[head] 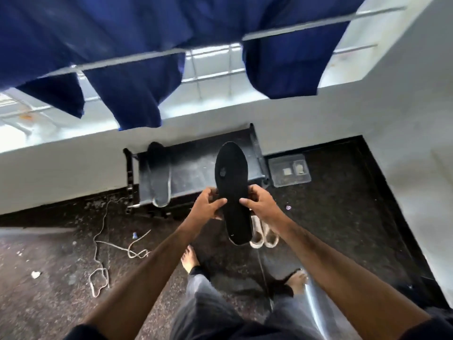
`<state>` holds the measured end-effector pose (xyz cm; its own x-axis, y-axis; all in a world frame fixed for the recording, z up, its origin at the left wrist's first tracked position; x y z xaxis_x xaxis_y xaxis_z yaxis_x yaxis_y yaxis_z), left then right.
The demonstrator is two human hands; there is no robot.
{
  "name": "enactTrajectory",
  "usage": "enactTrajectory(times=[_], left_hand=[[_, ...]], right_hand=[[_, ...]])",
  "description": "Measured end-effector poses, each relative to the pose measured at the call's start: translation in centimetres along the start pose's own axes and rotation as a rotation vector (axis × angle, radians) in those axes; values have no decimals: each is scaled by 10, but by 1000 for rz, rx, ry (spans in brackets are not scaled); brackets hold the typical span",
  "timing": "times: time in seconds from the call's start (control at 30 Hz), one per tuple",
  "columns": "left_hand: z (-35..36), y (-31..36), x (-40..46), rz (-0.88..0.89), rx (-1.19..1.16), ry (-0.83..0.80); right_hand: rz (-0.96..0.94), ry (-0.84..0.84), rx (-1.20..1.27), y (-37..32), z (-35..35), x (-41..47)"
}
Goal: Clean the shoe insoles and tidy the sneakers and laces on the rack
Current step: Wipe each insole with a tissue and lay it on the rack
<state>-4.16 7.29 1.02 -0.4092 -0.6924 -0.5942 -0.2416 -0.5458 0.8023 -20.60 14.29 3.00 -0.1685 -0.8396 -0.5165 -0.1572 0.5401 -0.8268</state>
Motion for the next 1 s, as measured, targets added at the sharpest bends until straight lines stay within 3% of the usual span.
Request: enactTrajectory(times=[0.17, 0.4, 0.67, 0.8, 1.0], left_hand=[[169, -4, -27, -43, -152, -48], [328, -8, -32, -50, -7, -83], [414, -1, 16, -59, -51, -57], [437, 9, 49, -64, -107, 49], [449, 9, 106, -128, -187, 240]], right_hand=[[11, -16, -6, 75, -130, -78], [50, 78, -98, 132, -265, -145], [144, 42, -97, 163, -363, -129], [225, -24, -65, 181, -418, -95], [288, -90, -227, 193, -491, -18]])
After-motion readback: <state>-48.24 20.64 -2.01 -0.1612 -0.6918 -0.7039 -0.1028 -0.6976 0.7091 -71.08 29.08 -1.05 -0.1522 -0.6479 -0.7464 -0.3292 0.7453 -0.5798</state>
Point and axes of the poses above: each hand's wrist, its own x-axis towards the middle knuckle, its own z-axis out of the palm, y = z × x, the point moved 7 cm from there along x, towards the middle knuckle, and after that the axes turned 7 degrees about -x, right-handed, at the moved point
